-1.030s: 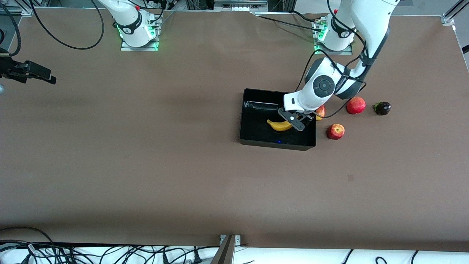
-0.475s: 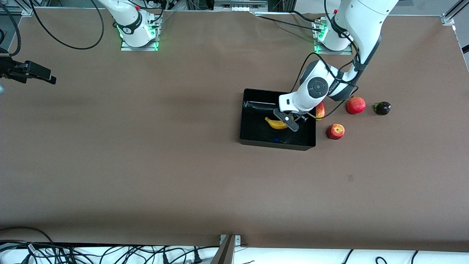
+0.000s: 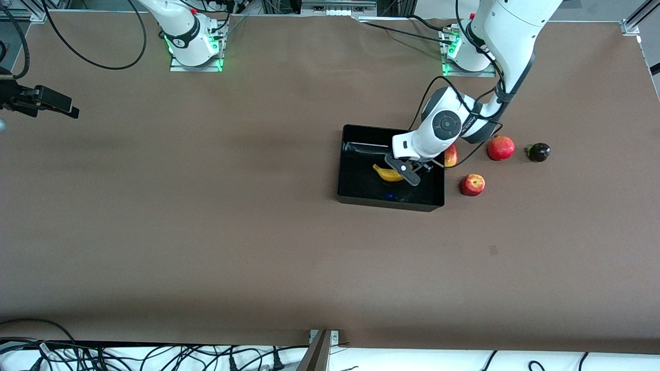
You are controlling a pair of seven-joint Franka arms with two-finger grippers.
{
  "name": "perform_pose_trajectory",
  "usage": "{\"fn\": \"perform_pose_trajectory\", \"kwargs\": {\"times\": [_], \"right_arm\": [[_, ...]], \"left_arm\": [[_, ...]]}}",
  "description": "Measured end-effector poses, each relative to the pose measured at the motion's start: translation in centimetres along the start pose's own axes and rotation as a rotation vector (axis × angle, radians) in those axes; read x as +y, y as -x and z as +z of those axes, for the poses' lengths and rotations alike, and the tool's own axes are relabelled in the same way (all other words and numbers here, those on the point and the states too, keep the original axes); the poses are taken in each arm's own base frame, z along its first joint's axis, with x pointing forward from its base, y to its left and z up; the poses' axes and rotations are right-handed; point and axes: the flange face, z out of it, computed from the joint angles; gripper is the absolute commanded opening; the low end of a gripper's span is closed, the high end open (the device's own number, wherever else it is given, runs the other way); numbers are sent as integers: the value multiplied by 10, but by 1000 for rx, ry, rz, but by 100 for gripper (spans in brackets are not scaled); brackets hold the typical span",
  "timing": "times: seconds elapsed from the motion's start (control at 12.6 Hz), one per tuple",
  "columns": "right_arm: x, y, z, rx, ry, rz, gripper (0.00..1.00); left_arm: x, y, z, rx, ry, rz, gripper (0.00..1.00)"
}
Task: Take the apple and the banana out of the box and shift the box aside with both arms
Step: 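Lower the left gripper and grasp the yellow banana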
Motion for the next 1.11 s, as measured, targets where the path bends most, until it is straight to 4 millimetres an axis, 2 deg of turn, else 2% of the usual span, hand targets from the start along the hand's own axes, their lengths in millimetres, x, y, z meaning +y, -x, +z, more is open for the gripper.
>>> {"fn": "perform_pose_trajectory", "kwargs": {"times": [0.08, 0.16, 0.48, 0.87, 1.11], "right_arm": [[0, 0, 0, 0, 0, 0, 100], [0, 0, 0, 0, 0, 0, 100], [0, 0, 0, 0, 0, 0, 100], [0, 0, 0, 0, 0, 0, 100], [0, 0, 0, 0, 0, 0, 100]], "left_arm": [[0, 0, 0, 0, 0, 0, 10], [0, 0, 1, -2, -1, 4, 0], [5, -2, 2, -3, -7, 26, 0], [1, -1, 3, -6, -9, 21, 0], [-1, -4, -4, 6, -16, 20, 0]]}}
